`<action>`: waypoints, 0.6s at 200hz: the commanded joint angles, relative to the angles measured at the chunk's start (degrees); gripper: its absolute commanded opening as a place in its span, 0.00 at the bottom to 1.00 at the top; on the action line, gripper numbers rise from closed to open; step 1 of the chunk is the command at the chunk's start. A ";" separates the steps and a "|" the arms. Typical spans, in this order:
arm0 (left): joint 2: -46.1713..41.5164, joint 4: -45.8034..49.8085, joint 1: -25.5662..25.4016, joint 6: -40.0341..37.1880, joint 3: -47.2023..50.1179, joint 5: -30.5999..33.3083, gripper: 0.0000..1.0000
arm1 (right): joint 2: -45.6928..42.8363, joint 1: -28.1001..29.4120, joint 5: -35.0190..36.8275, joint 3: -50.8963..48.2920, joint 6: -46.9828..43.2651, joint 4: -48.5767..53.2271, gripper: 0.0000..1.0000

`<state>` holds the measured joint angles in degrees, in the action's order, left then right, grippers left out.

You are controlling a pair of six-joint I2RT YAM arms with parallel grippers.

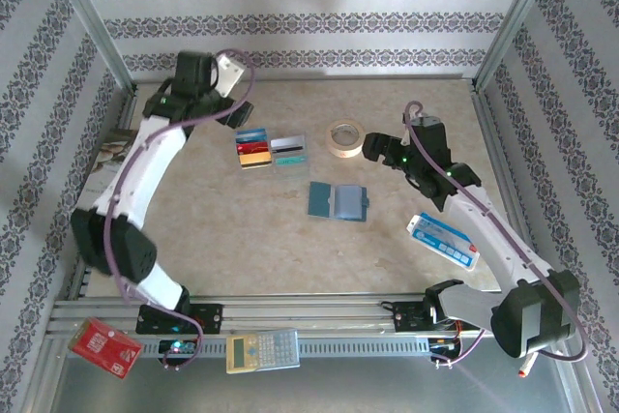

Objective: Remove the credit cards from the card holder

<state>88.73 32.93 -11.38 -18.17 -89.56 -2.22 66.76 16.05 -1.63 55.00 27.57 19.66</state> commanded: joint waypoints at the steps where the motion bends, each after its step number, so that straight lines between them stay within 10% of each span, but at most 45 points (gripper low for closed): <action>1: -10.45 -22.37 1.26 13.87 14.01 8.06 1.00 | -1.71 -1.32 6.61 0.89 -4.55 2.28 0.98; 120: -38.00 -58.54 5.75 33.37 69.32 39.95 1.00 | -7.50 -13.50 30.05 -22.99 -10.38 -30.45 0.98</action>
<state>51.22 -9.41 -6.52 12.80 -26.06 28.84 57.49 2.83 23.92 37.32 18.79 1.56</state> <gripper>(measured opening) 0.997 0.982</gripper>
